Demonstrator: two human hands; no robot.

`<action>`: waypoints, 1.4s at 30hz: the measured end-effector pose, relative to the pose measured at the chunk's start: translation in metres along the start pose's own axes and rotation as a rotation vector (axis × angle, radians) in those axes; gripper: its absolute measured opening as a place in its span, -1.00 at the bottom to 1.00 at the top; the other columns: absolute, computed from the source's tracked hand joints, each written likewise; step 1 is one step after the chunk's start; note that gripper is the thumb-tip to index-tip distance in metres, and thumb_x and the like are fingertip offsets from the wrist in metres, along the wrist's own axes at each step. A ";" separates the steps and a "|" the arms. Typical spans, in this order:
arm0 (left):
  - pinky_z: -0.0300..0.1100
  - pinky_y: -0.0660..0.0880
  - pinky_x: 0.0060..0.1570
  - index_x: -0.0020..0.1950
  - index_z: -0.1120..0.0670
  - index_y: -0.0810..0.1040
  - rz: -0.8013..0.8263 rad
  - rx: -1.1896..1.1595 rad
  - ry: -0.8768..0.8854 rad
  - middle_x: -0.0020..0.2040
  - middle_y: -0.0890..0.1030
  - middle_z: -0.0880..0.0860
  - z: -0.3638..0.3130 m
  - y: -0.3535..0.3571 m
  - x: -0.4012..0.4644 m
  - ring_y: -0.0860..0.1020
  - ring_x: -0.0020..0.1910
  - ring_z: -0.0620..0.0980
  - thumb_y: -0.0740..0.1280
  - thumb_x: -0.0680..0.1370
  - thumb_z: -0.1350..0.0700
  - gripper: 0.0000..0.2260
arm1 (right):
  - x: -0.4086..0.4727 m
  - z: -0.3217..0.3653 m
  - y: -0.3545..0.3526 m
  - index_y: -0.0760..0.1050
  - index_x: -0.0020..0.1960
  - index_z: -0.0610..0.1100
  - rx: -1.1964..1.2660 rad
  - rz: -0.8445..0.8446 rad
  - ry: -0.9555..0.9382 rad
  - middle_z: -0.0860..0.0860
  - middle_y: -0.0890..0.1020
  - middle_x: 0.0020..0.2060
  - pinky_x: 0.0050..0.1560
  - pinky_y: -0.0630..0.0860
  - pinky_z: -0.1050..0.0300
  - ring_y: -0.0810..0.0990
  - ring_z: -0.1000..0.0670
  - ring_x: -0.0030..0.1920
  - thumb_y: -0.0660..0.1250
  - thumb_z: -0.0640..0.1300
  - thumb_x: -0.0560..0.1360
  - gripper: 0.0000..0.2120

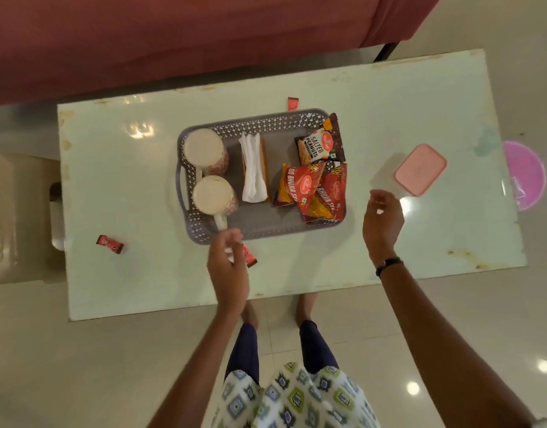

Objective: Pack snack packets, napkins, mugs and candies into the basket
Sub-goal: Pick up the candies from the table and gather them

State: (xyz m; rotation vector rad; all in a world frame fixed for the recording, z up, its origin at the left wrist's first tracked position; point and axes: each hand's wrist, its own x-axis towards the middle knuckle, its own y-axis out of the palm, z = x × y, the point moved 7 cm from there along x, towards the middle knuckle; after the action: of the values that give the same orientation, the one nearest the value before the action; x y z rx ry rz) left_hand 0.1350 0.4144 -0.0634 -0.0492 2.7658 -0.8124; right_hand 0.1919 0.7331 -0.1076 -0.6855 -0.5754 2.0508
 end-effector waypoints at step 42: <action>0.19 0.56 -0.04 0.36 -0.09 0.32 0.734 -0.738 -0.486 0.03 0.63 0.02 -0.119 0.288 -0.010 0.66 -0.05 0.00 0.30 0.54 -0.05 -0.60 | 0.062 0.029 -0.066 0.50 0.21 0.00 0.082 0.277 -0.252 -0.22 0.66 -0.09 -0.22 0.63 0.02 0.64 -0.09 -0.27 -0.03 0.05 0.64 -0.63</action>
State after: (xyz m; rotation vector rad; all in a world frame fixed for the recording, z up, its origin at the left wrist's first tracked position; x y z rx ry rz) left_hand 0.1253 0.7214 -0.1188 0.5192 2.1889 0.3668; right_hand 0.1834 0.8160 -0.0608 -0.4824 -0.5588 2.4272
